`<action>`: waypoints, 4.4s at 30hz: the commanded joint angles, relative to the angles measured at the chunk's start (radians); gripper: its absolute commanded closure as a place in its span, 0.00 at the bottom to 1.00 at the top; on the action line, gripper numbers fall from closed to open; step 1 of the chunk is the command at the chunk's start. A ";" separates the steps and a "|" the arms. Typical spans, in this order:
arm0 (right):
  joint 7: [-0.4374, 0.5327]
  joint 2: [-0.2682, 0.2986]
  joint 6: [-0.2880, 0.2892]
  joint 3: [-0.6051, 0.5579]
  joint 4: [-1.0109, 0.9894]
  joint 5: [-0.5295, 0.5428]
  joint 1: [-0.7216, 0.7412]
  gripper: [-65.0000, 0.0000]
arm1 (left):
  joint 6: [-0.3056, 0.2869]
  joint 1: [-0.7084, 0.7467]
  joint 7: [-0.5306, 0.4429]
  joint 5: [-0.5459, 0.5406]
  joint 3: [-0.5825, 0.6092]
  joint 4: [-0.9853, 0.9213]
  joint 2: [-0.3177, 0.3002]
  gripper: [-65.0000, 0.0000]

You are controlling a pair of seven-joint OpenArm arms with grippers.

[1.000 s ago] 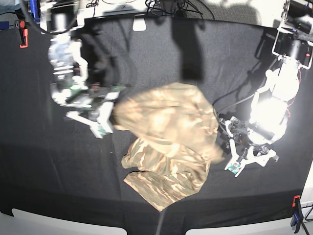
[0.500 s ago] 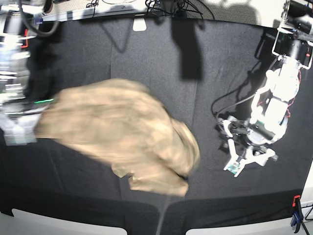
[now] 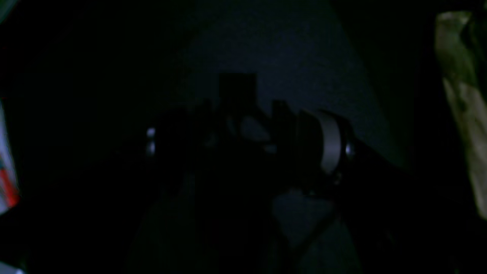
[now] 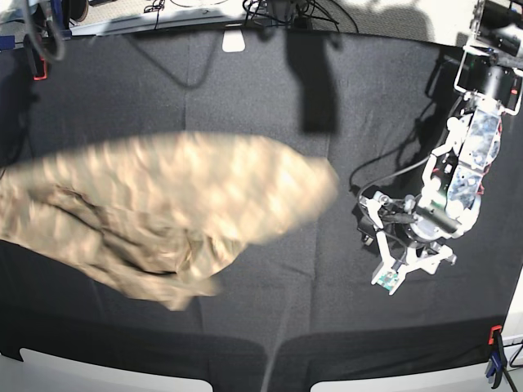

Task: Layout the t-shirt on the table in an organized manner, then fold the t-shirt properly
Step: 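Drag the shirt with the right gripper away from the left gripper, then grasp the shirt's loose edge with the left gripper, then pull the held edge with the left gripper away from the right gripper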

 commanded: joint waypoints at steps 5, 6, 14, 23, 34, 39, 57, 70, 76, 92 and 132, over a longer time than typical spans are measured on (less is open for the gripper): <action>0.010 0.054 -0.012 0.022 0.020 0.031 0.021 1.00 | 0.001 -0.046 -0.005 0.014 -0.006 0.055 0.058 0.37; 0.007 0.044 -0.011 0.021 0.020 0.045 0.021 1.00 | 0.001 -0.054 -0.005 0.014 -0.006 0.076 0.075 0.37; 0.050 -0.067 -0.010 0.008 0.020 0.043 0.021 1.00 | 0.000 -0.080 -0.048 -0.048 -0.005 0.188 0.217 0.37; 0.041 -0.091 -0.010 0.008 0.020 0.048 0.021 0.57 | -0.008 0.004 -0.031 -0.114 -0.005 0.159 0.223 0.37; 0.011 -0.091 0.107 0.008 0.020 0.215 0.022 0.52 | -0.093 0.114 -0.062 -0.203 -0.005 0.146 0.235 0.37; 0.010 -0.091 0.121 0.008 0.020 0.248 0.022 0.52 | -0.094 0.113 -0.077 -0.201 -0.005 0.016 0.264 0.37; 0.039 -0.091 0.121 0.008 0.021 0.249 0.022 0.52 | -0.268 0.152 -0.006 -0.333 -0.005 -0.177 0.343 0.82; 0.038 -0.091 0.121 0.008 0.020 0.249 0.022 0.52 | -0.274 0.044 0.034 -0.190 -0.006 -0.175 0.348 1.00; 0.038 -0.091 0.120 0.008 0.020 0.249 0.022 0.52 | -0.274 -0.084 0.193 -0.189 -0.006 -0.175 0.344 1.00; 0.011 -0.116 0.134 0.008 0.021 0.540 0.022 0.52 | -0.217 -0.130 0.216 -0.335 -0.006 -0.175 0.086 1.00; -0.026 -0.414 0.268 0.008 0.021 0.562 0.022 0.53 | -0.306 -0.002 0.319 -0.560 -0.006 -0.175 -0.467 1.00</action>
